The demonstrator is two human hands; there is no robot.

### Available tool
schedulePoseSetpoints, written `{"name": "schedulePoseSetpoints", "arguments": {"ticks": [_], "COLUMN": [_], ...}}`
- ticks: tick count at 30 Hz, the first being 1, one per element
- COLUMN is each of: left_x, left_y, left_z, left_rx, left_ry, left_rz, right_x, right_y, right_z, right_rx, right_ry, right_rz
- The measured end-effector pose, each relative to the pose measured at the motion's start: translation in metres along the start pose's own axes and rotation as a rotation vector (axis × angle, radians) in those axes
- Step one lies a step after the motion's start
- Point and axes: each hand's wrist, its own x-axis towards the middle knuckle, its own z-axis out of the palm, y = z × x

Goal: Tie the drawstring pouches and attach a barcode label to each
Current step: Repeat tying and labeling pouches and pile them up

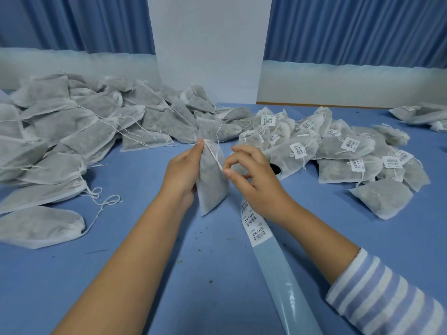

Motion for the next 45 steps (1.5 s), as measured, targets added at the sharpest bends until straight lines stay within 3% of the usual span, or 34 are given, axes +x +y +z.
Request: {"name": "schedulePoseSetpoints", "arguments": {"ticks": [3,6,9,11,14,16,19,22,28,34,41,45], "left_x": [0.001,0.0,-0.001,-0.002,0.004,0.01,0.017,0.019,0.022,0.021,0.023,0.023], "left_y": [0.001,0.003,0.003,0.001,0.0,0.001,0.002,0.0,-0.006,-0.02,-0.025,-0.022], "left_z": [0.003,0.003,0.0,0.001,-0.004,-0.012,-0.024,-0.027,-0.03,-0.022,-0.019,-0.024], "left_rx": [-0.181,-0.303,-0.197,-0.097,-0.024,-0.01,0.016,0.077,0.023,-0.195,-0.348,-0.269], "left_ry": [-0.027,-0.182,-0.325,-0.322,-0.209,-0.142,-0.142,-0.189,-0.369,-0.57,-0.584,-0.597], "left_rz": [-0.051,-0.093,-0.034,-0.003,-0.002,-0.039,-0.136,-0.232,-0.335,-0.424,-0.402,-0.351], "right_x": [0.001,0.002,0.004,0.004,0.007,0.009,0.007,0.004,0.006,0.006,0.007,0.006], "right_y": [0.002,0.004,0.006,0.007,0.008,0.012,0.017,0.019,0.028,0.03,0.032,0.034], "right_z": [0.001,-0.001,-0.003,-0.006,-0.014,-0.027,-0.037,-0.033,-0.037,-0.037,-0.044,-0.042], "right_rx": [-0.048,-0.069,-0.037,-0.012,-0.071,-0.257,-0.473,-0.237,0.139,0.381,0.297,0.184], "right_ry": [-0.018,0.005,0.016,0.004,0.136,0.191,-0.058,-0.225,-0.213,-0.242,-0.304,-0.291], "right_rz": [-0.036,-0.114,-0.106,-0.089,0.039,0.217,0.442,0.501,0.458,0.389,0.358,0.392]}}
